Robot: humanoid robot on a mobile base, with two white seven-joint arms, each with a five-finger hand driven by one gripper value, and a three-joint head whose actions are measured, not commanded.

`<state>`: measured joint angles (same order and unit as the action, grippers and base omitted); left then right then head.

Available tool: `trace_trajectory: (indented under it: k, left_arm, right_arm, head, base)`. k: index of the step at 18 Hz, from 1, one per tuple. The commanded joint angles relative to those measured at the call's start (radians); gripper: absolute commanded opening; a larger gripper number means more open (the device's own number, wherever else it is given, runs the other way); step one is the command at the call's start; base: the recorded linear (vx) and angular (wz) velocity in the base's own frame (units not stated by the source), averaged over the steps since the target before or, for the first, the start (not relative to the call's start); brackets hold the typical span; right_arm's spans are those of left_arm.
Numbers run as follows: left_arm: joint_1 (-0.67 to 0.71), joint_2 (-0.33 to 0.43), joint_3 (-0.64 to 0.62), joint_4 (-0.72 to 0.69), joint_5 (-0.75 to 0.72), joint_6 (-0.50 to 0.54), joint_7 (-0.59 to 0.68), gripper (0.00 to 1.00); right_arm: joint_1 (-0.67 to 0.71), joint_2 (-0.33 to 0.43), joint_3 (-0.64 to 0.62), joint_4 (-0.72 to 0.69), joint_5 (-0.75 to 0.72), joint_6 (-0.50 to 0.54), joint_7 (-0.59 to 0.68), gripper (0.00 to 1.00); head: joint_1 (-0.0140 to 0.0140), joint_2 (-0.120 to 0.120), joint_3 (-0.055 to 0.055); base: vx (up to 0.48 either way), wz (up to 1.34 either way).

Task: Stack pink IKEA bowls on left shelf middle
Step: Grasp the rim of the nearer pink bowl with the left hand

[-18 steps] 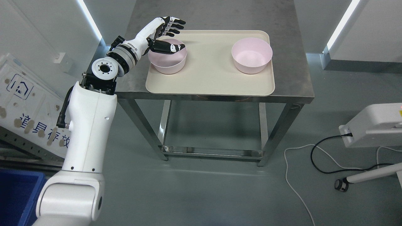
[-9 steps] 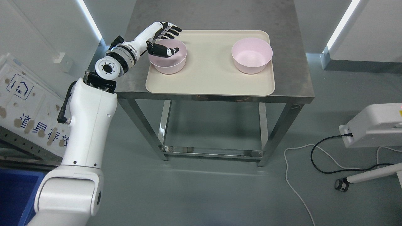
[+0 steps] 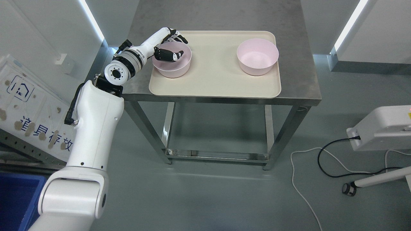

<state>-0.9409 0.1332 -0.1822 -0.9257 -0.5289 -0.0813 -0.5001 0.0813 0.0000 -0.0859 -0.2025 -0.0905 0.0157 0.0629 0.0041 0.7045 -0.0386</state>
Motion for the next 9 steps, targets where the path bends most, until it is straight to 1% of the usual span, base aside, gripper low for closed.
trace_trajectory:
  k: [1, 3, 5, 9]
  left_arm:
    - [-0.050, -0.017, -0.051, 0.062, -0.072, -0.049, 0.000, 0.14]
    - [-0.052, -0.018, -0.062, 0.071, -0.095, -0.078, 0.000, 0.11]
    - [-0.050, -0.018, -0.065, 0.079, -0.114, -0.098, 0.000, 0.12]
    - [-0.044, -0.018, -0.071, 0.088, -0.148, -0.097, 0.000, 0.20]
  right_arm:
    - [0.000, -0.017, 0.000, 0.000, 0.000, 0.000, -0.002, 1.00]
    - [0.000, -0.017, 0.000, 0.000, 0.000, 0.000, -0.002, 1.00]
    - [0.000, -0.017, 0.000, 0.000, 0.000, 0.000, -0.002, 1.00]
    - [0.000, -0.017, 0.000, 0.000, 0.000, 0.000, -0.002, 1.00]
  head:
    - [0.0000, 0.000, 0.000]
    - [0.0000, 0.000, 0.000]
    - [0.0000, 0.000, 0.000]
    - [0.0000, 0.000, 0.000]
  base:
    - [0.000, 0.00]
    - [0.000, 0.00]
    - [0.000, 0.00]
    - [0.000, 0.00]
